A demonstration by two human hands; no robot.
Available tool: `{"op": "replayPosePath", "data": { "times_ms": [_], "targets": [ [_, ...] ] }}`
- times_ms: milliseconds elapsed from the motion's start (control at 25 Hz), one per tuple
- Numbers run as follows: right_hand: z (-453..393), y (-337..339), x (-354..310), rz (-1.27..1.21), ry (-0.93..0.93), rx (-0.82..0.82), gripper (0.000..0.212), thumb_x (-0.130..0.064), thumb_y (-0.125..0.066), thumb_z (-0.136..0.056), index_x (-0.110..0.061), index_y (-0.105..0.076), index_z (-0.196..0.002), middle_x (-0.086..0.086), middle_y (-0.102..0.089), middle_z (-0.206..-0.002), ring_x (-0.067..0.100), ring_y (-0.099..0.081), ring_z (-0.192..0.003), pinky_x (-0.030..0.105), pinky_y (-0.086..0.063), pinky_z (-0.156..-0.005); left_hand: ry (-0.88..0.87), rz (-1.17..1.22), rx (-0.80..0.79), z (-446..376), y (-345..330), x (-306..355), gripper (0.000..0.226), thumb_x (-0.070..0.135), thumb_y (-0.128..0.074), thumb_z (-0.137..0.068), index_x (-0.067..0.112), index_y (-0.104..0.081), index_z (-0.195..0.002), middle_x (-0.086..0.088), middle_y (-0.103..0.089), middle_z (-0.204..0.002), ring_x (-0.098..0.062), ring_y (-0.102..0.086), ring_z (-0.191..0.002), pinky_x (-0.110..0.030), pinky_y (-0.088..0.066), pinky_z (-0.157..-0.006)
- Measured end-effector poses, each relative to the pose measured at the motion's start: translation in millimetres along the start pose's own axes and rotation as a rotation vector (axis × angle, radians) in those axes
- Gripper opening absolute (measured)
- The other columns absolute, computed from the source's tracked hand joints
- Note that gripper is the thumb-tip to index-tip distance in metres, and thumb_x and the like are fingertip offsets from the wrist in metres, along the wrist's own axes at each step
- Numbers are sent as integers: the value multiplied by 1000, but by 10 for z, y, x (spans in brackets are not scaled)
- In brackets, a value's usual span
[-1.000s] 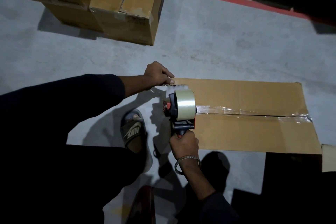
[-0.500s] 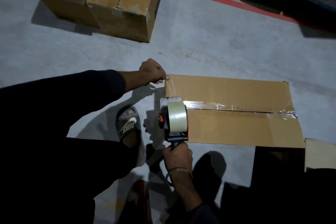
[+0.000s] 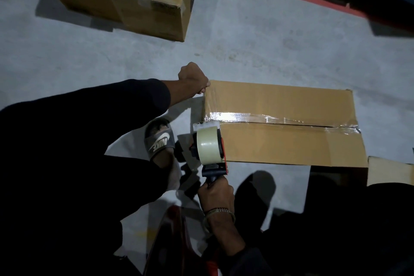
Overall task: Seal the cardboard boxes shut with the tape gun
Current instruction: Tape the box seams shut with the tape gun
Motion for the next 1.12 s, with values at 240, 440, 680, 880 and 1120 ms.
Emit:
{"op": "replayPosePath", "data": {
  "times_ms": [240, 440, 680, 880, 1120],
  "targets": [
    [62, -7, 249, 25, -86, -57, 33, -34, -61, -91, -7, -63, -109, 21, -67, -119, 43, -61, -116, 38, -52, -89, -25, -11, 15, -3, -24, -24, 24, 20, -88, -84, 3, -75, -73, -7, -74, -63, -15, -75, -58, -30, -65, -66],
    [49, -32, 252, -2, -84, -71, 30, -34, -61, -89, -8, -63, -104, 22, -67, -115, 45, -62, -111, 39, -54, -86, -379, -233, -43, 159, -47, -10, 45, 24, -85, -84, 9, -74, -125, -13, -78, -110, -28, -74, -104, -37, -60, -92],
    [50, -147, 290, -137, -108, -134, 47, -51, -64, -77, -13, -70, -106, 20, -71, -108, 43, -67, -104, 34, -55, -81, -467, -257, -248, 510, -191, -379, 65, 37, -86, -79, 13, -65, -136, -6, -75, -125, -26, -70, -117, -41, -56, -97],
    [-221, -465, 579, -189, -113, -122, 59, -65, -57, -56, -16, -66, -89, 16, -73, -90, 40, -72, -83, 51, -63, -70, -269, -165, -439, 676, -375, -667, 39, 41, -87, -82, 13, -81, -108, -7, -80, -99, -20, -73, -84, -34, -58, -87],
    [-77, -311, 458, -232, -119, -59, 46, -47, -54, -54, -14, -65, -85, 16, -70, -88, 40, -71, -80, 48, -63, -69, -7, 21, -462, 1088, -421, -1133, 26, 16, -66, -101, -7, -72, -111, -26, -73, -106, -19, -59, -66, -26, -49, -58]
  ]
}}
Point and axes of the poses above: each hand's wrist, its own z-axis away from the middle knuckle, its own y-axis out of the back of the hand, x = y × z, the point moved 7 cm from there along -z, towards the middle knuckle
